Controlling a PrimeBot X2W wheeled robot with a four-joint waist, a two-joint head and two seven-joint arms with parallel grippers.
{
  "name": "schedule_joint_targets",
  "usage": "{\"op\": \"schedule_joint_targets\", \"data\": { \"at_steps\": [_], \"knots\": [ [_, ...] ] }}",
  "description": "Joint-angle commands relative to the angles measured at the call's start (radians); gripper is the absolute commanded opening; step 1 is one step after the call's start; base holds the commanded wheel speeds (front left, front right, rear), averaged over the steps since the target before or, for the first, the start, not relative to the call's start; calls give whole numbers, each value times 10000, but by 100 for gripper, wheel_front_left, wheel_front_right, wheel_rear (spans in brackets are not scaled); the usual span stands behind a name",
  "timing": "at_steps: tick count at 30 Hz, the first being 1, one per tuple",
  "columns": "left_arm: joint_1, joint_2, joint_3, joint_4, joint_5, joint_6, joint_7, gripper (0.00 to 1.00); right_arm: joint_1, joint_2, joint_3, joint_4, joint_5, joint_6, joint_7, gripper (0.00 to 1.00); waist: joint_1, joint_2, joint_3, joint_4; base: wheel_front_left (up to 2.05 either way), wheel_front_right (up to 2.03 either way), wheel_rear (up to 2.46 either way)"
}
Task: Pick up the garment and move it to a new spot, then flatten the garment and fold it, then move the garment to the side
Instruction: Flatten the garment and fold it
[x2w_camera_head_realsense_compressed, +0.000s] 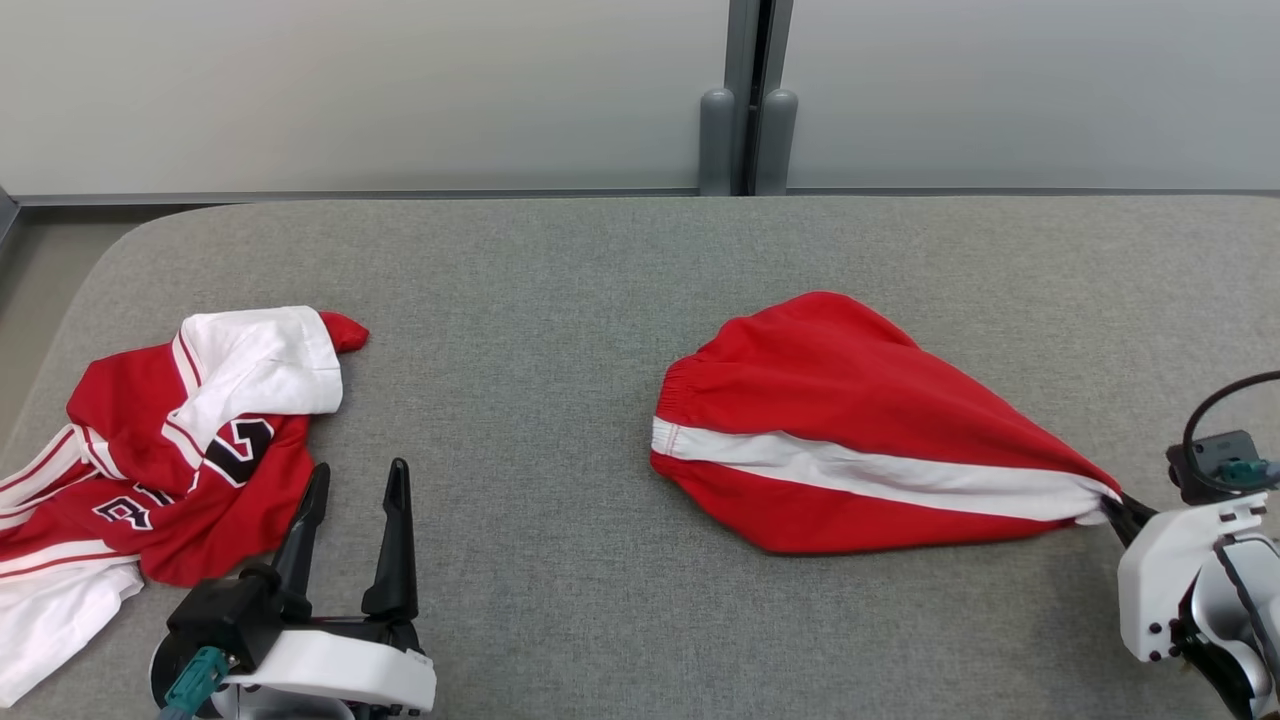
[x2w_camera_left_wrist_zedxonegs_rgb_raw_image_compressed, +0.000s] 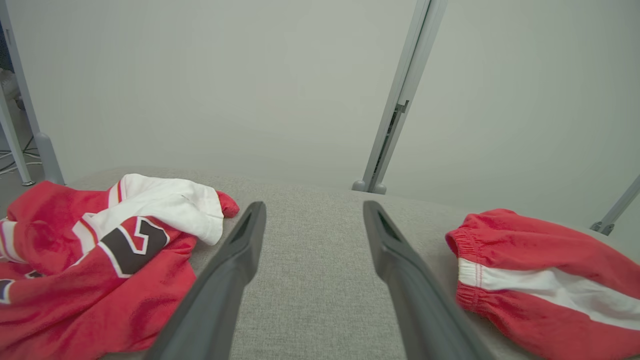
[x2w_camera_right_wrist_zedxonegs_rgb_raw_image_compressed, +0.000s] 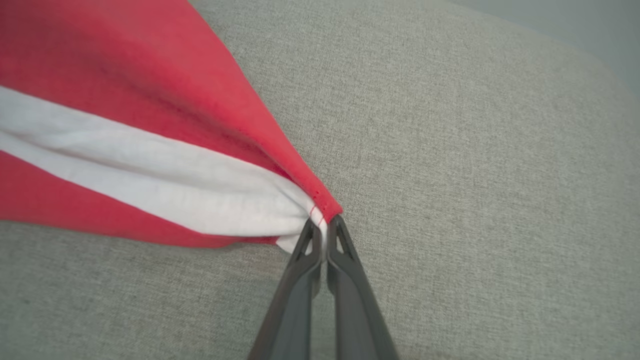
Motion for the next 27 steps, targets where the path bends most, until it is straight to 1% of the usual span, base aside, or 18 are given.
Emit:
{"op": "schedule_joint_targets", "data": {
  "at_steps": [1,2,3,4,5,9,13,17,22,27],
  "knots": [
    [-129,74,10,59,22,-51,-19,100,67,-34,-90,216,-61,-1,-142,0,-1,0,18,36,0,0,0],
    [-161,74,-3,88,17,-55,-19,100,22,9,-91,380,-94,-1,-239,26,-1,0,14,50,0,0,0],
    [-183,85,1,129,9,-59,-19,100,-40,52,-118,538,-125,-1,-373,41,-1,0,-12,53,0,0,0],
    [-175,96,12,173,0,-58,-19,100,-91,99,-208,705,-183,-1,-527,76,-1,0,-58,43,0,0,0],
    [-152,101,20,196,-12,-43,-19,100,-126,186,-299,872,-188,-1,-667,100,-1,0,-105,22,0,0,0],
    [-24,113,47,267,-55,28,-19,100,-230,566,-274,1093,53,-1,-1157,100,-1,0,-369,-140,0,0,0],
    [144,146,37,268,-95,54,3,100,-44,772,-250,814,267,-1,-1475,100,-1,0,-723,-356,0,0,0],
    [312,198,64,22,-68,169,11,100,390,1056,-570,-268,404,-1,-2177,100,-1,0,-1091,-608,0,0,0],
    [402,263,106,-262,-69,238,6,100,911,1666,-1292,-1641,100,-1,-3007,100,-1,0,-1204,-797,0,0,0],
    [404,235,44,-370,-104,272,-2,100,1557,2209,-1879,-2890,-87,-1,-4202,100,-1,0,-1292,-783,0,0,0]
  ]
}}
